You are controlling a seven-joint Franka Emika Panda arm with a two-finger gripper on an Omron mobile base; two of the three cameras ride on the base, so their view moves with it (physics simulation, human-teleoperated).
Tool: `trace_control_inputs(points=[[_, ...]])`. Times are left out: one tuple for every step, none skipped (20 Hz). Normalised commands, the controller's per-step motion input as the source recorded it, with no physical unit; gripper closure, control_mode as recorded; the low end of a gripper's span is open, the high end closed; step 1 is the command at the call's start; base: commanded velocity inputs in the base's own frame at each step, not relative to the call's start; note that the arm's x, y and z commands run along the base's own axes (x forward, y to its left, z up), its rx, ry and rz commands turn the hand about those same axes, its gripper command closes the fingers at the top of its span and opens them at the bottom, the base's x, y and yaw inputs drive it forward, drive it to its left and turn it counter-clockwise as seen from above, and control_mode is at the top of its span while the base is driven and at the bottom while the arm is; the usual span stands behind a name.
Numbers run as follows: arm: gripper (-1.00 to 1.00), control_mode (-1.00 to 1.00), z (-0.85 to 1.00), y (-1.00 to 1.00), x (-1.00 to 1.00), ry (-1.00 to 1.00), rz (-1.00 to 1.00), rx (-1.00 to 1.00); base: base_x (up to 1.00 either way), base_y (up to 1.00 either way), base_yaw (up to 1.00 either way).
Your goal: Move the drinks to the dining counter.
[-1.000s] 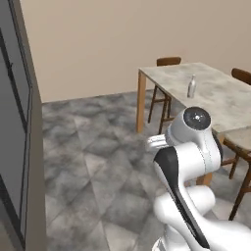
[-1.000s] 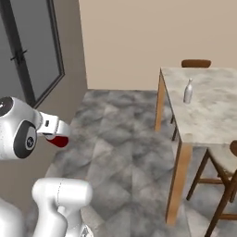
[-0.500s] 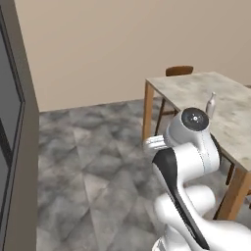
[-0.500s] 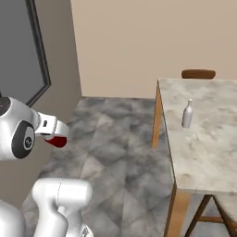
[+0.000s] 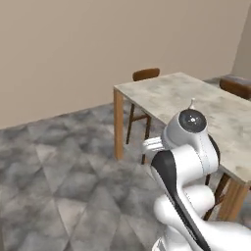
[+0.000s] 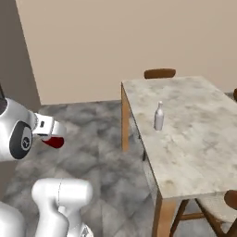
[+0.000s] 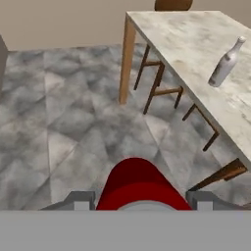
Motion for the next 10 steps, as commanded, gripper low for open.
trace_control_inputs(points=[[1.00, 1.00, 0.00, 0.00, 0.00, 0.00, 0.00, 0.00, -0.63, 0.33, -0.74], [1.00, 1.00, 0.00, 0.00, 0.00, 0.00, 0.00, 0.00, -0.59, 0.36, -0.75], [1.00, 1.00, 0.00, 0.00, 0.00, 0.00, 0.00, 0.00, -0.61, 0.26, -0.76], [1.00, 1.00, 0.00, 0.00, 0.00, 0.00, 0.00, 0.00, -0.52, 0.22, -0.77], [1.00, 1.00, 0.00, 0.00, 0.00, 0.00, 0.00, 0.00, -0.39, 0.16, -0.79], [1.00, 1.00, 0.00, 0.00, 0.00, 0.00, 0.00, 0.00, -0.24, 0.03, -0.83], [1.00, 1.00, 0.00, 0.00, 0.00, 0.00, 0.00, 0.00, -0.19, 0.00, -0.85], [1.00, 1.00, 0.00, 0.00, 0.00, 0.00, 0.00, 0.00, -0.03, 0.00, -0.89], [1.00, 1.00, 0.00, 0.00, 0.00, 0.00, 0.00, 0.00, 0.00, 0.00, -0.91], [1.00, 1.00, 0.00, 0.00, 0.00, 0.00, 0.00, 0.00, 0.00, 0.00, -0.92]])
